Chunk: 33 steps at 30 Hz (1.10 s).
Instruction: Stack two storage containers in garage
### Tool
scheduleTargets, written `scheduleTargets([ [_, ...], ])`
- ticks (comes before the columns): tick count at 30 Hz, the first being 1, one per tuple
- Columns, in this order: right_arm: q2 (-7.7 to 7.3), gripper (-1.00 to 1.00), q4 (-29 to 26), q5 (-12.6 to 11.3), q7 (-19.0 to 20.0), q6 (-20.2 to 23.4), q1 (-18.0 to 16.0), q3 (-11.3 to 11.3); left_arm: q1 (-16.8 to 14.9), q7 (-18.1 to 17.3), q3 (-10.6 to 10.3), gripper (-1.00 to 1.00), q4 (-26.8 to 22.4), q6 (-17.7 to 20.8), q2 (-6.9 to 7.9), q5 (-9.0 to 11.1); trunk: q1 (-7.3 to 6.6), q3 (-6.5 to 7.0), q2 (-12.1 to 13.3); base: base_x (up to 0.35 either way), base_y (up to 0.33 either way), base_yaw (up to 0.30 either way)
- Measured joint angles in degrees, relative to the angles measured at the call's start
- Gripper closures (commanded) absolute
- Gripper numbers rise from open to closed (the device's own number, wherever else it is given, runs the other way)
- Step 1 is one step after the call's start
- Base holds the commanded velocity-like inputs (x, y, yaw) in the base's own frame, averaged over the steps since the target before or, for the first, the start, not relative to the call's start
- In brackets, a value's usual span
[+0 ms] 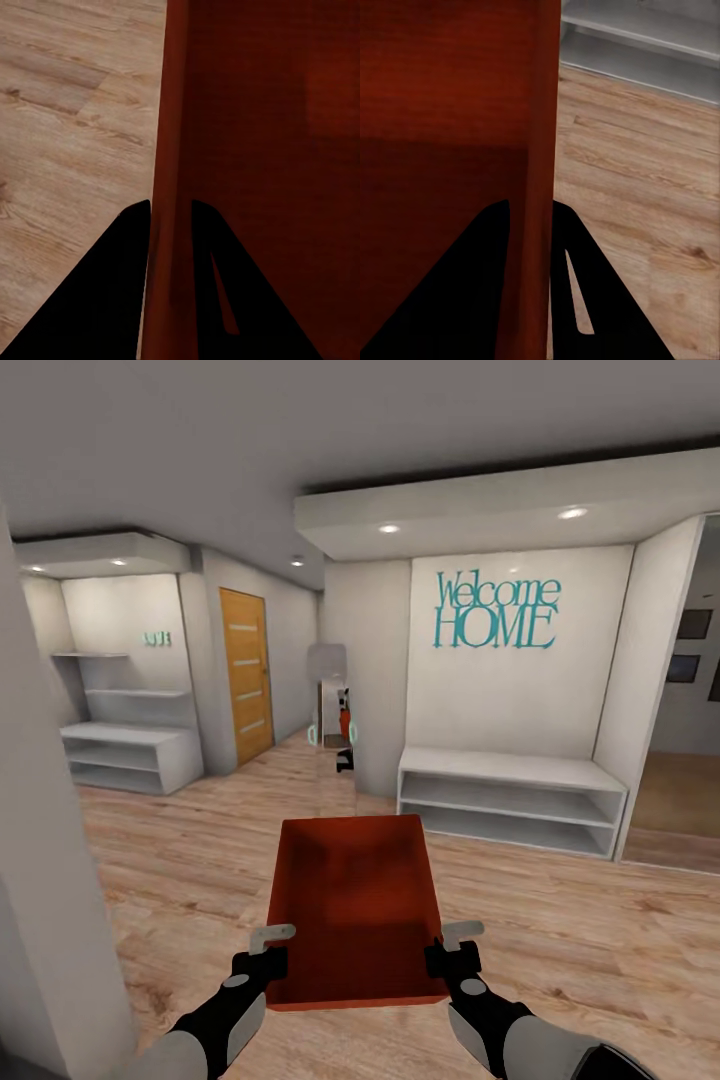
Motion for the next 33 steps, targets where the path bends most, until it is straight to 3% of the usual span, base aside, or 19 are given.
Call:
scheduleTargets([
  [33,0.0,1.0,0.0,-0.01,0.0,0.0,0.0,0.03,0.02,0.0,0.02,1.0,0.0,-0.02,0.0,-0.01,0.0,-0.4,0.0,0.321,0.0,0.0],
])
